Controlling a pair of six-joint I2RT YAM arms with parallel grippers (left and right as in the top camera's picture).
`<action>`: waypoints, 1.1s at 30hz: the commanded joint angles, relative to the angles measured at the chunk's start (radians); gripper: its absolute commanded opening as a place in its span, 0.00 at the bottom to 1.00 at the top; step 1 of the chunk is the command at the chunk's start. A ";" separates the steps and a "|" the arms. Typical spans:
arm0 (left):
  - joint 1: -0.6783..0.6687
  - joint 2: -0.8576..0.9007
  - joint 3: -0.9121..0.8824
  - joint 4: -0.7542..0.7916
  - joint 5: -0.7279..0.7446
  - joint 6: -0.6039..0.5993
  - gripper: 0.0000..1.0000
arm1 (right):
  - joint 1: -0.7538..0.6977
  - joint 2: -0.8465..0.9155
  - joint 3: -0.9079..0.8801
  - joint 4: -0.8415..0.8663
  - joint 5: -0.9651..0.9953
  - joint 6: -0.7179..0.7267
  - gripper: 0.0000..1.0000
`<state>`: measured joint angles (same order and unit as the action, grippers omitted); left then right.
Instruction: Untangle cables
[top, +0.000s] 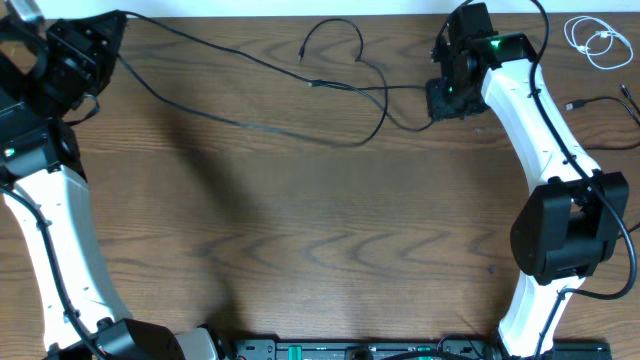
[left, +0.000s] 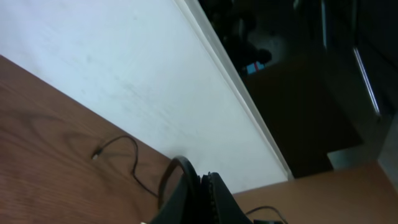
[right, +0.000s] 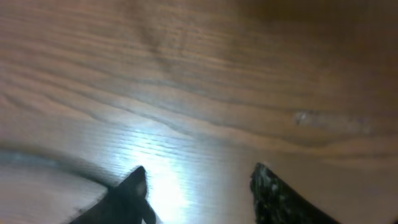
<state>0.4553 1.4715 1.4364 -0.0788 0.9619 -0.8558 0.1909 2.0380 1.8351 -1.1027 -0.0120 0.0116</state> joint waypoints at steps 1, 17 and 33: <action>-0.023 -0.014 0.006 0.006 -0.003 0.045 0.07 | -0.021 0.010 -0.018 -0.005 0.090 -0.133 0.63; -0.151 -0.013 0.006 -0.213 -0.037 0.219 0.07 | -0.088 0.010 -0.092 -0.006 0.413 0.179 0.68; -0.613 0.115 0.006 -0.378 -0.388 0.463 0.07 | -0.051 0.010 -0.091 0.014 -0.173 -0.135 0.91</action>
<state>-0.0982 1.5326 1.4364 -0.4644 0.6891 -0.4438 0.1287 2.0384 1.7485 -1.1095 -0.0376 -0.0639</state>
